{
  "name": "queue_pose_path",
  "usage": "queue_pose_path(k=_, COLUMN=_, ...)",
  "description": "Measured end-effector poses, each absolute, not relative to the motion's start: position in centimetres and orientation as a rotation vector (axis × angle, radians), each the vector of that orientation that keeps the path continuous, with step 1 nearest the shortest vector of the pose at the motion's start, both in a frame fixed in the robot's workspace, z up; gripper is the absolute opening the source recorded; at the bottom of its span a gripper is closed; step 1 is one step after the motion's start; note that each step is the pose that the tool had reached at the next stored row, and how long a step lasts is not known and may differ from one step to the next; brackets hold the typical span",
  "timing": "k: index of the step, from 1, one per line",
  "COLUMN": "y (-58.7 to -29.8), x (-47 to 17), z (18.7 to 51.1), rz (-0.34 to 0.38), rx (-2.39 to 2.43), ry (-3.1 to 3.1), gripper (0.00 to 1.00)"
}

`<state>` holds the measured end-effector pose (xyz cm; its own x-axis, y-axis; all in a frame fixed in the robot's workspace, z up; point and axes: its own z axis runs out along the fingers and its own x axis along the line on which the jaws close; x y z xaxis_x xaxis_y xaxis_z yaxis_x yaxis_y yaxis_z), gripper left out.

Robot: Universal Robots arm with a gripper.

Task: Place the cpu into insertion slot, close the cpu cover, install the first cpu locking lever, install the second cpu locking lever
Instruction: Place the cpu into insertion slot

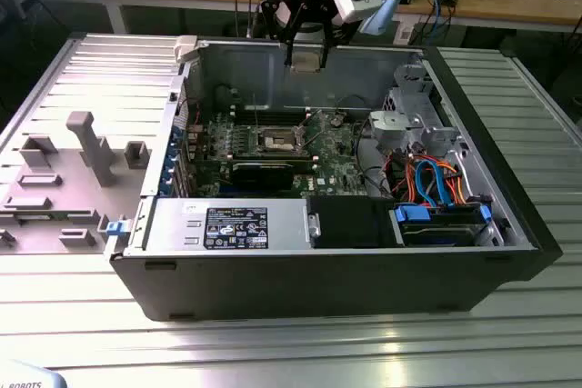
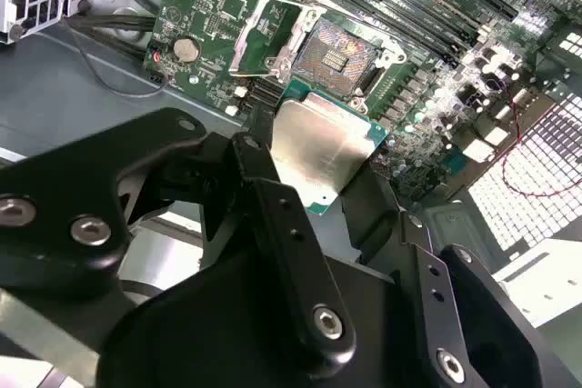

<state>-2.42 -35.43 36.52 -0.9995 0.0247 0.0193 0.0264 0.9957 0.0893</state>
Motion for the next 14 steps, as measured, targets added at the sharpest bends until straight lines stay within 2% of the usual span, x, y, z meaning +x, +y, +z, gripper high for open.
queue_pose_path(k=14, y=-35.43, x=-2.42, z=36.48, rz=-0.141, rx=-0.191, ry=-3.119, gripper=0.54)
